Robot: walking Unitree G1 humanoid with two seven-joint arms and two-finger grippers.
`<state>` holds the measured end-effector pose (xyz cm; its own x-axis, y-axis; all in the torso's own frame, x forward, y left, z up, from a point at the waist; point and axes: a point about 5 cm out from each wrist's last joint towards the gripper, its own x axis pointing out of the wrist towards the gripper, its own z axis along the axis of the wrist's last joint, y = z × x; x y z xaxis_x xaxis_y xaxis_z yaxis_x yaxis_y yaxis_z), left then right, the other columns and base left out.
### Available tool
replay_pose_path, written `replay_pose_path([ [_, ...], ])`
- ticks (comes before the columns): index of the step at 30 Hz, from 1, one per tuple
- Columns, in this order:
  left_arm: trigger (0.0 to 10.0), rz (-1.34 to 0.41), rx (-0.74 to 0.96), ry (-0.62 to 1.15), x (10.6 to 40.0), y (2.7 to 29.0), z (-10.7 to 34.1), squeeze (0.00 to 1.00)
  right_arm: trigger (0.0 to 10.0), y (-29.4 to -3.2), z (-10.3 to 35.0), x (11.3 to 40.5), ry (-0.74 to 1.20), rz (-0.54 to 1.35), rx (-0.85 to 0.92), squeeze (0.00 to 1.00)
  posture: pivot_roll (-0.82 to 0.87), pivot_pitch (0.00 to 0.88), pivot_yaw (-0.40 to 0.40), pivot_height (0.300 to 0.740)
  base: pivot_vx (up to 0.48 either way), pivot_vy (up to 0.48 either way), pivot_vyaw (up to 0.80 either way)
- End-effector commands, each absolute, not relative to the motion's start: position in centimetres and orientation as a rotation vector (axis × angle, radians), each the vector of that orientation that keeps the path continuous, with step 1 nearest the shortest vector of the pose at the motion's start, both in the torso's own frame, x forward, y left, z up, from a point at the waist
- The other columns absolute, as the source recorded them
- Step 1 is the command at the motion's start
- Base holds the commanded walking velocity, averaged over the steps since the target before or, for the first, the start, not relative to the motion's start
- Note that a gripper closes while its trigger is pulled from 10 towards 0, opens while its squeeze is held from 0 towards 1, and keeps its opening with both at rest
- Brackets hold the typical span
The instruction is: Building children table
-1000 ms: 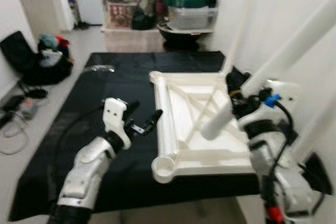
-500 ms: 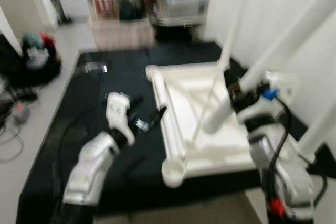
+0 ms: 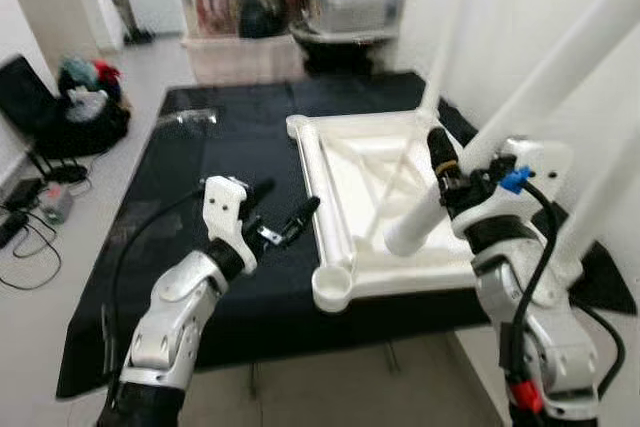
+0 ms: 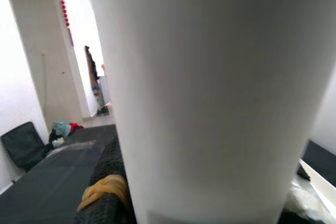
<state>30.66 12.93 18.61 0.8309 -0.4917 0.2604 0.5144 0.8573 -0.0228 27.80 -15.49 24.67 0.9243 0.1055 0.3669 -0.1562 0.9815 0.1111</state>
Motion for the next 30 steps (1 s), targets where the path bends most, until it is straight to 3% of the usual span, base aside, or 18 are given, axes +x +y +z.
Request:
replay_pose_path([
  [1, 10.0, -0.513, -0.093, -0.227, 30.7, 13.1, 18.2, 0.00, 10.0, -15.7, 24.7, 27.8, -0.364, 0.130, 0.131, 0.00, 0.02, 0.000, -0.021, 0.740, 0.000, 0.000, 0.00],
  [6, 10.0, -0.367, -0.024, -0.125, 31.5, 15.2, 16.1, 0.00, 10.0, -15.0, 24.1, 27.5, -0.338, 0.207, 0.059, 0.00, 0.02, 0.000, -0.021, 0.740, 0.000, 0.000, 0.00],
  [10, 10.0, -0.375, -0.042, -0.114, 31.2, 15.7, 15.9, 0.00, 10.0, -15.0, 24.0, 27.4, -0.334, 0.222, 0.037, 0.00, 0.03, 0.000, -0.027, 0.740, 0.000, 0.000, 0.00],
  [22, 10.0, -0.431, -0.054, -0.131, 30.7, 14.8, 16.0, 0.00, 10.0, -15.2, 24.1, 27.8, -0.328, 0.208, 0.077, 0.00, 0.03, 0.000, -0.029, 0.740, 0.000, 0.475, 0.00],
  [30, 10.0, -0.431, -0.039, -0.146, 30.7, 14.8, 16.1, 0.00, 10.0, -15.2, 24.3, 27.7, -0.343, 0.211, 0.078, 0.00, 0.02, 0.000, -0.030, 0.740, 0.000, 0.000, -0.40],
])
